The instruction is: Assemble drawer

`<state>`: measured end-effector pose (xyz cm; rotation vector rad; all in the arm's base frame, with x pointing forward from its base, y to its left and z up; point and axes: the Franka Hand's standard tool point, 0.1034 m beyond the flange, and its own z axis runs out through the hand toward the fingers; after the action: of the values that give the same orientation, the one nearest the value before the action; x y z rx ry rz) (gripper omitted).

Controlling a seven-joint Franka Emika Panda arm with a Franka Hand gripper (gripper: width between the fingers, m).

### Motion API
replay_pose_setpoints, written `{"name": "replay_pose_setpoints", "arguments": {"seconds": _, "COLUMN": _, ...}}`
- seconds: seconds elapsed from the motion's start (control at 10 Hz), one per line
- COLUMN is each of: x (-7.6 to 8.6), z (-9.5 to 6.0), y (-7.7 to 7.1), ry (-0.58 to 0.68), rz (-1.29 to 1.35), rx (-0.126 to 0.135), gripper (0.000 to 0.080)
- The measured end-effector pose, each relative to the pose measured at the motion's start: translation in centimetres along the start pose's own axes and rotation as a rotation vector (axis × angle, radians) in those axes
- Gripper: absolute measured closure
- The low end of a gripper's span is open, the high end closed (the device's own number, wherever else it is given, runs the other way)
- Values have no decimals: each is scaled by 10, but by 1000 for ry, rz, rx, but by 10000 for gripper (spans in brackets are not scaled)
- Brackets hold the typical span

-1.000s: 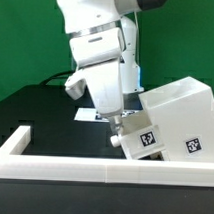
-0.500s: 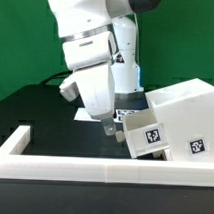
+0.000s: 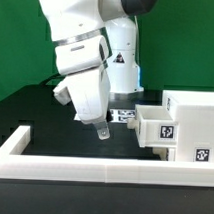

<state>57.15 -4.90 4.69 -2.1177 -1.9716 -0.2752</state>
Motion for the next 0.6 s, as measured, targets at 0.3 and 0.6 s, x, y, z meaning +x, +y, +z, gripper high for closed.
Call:
{"name": "replay_pose_setpoints", "arguments": {"seconds": 0.3, "x": 35, "z": 6, "y": 6, "ry": 6, "rz": 32, "rx": -18, "gripper": 151}}
{"name": "replay_pose_setpoints", "arguments": {"seconds": 0.6, "x": 43, "z": 3, "y": 4, "ry": -63, "rz": 32, "rx": -70, "gripper": 151}}
